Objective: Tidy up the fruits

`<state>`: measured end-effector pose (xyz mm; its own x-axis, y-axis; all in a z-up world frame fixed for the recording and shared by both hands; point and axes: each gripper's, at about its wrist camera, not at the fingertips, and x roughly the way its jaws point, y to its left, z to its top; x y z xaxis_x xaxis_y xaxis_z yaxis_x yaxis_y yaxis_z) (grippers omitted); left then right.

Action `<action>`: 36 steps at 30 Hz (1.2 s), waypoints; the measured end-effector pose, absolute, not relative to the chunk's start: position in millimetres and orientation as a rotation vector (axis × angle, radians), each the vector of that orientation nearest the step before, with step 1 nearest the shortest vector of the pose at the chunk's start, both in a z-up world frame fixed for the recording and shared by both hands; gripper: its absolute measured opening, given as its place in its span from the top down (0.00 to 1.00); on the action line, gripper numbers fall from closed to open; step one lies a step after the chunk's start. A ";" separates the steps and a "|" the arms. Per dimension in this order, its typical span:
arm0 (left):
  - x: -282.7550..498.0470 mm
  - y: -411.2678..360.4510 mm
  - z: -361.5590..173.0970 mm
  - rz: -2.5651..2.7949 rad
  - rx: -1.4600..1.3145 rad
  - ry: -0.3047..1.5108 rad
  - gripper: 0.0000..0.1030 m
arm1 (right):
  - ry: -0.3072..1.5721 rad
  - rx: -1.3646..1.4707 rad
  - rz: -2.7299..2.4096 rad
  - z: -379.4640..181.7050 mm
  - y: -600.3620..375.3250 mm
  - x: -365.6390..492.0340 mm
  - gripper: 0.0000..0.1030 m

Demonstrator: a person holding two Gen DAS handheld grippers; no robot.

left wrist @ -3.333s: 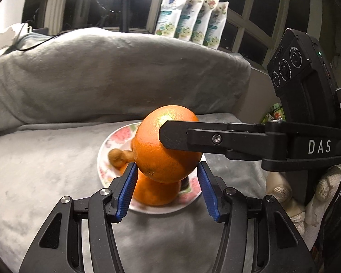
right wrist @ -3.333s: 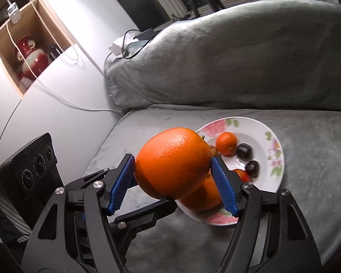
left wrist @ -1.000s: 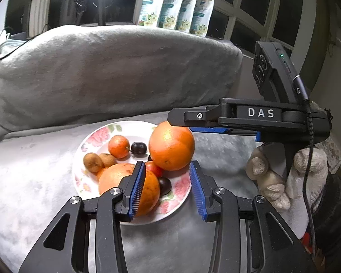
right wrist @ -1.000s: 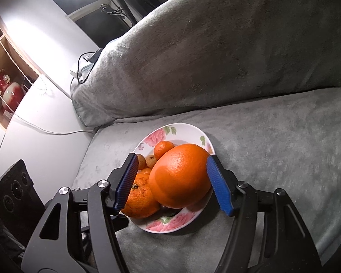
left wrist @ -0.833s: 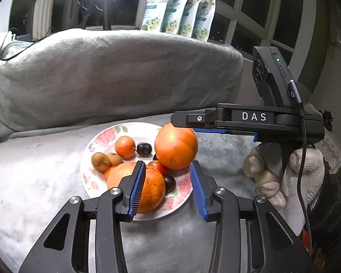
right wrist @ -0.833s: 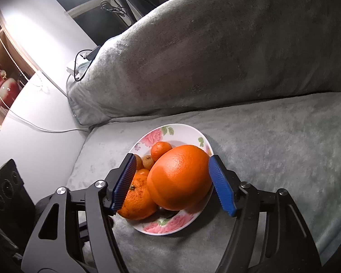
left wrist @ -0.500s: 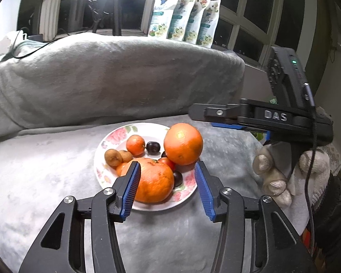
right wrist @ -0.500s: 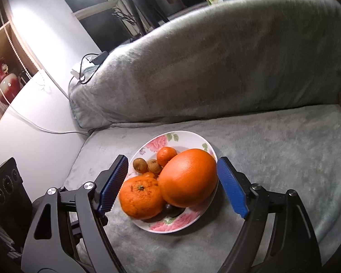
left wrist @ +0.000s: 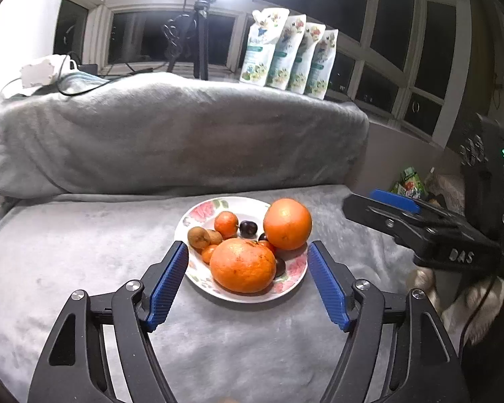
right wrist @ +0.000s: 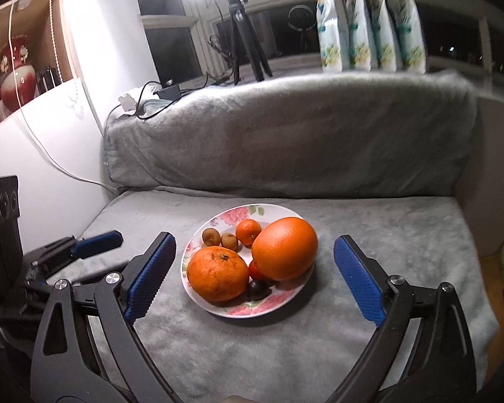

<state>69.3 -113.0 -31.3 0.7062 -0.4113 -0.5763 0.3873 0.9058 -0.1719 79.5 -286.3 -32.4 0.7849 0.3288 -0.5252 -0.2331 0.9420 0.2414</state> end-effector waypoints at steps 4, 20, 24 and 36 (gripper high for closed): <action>64.1 -110.1 -27.6 -0.422 -0.032 0.629 0.27 | 0.544 0.136 0.251 -25.2 -287.1 60.7 0.00; 48.4 -99.7 -21.3 -0.341 -0.020 0.588 0.19 | 0.485 0.070 0.106 -19.0 -285.2 27.6 0.00; 48.3 -97.7 -21.9 -0.330 -0.022 0.593 0.19 | 0.493 0.050 0.089 -20.5 -282.7 26.5 0.00; 47.5 -98.2 -22.2 -0.320 -0.012 0.591 0.19 | 0.496 0.035 0.087 -21.9 -280.9 25.8 0.00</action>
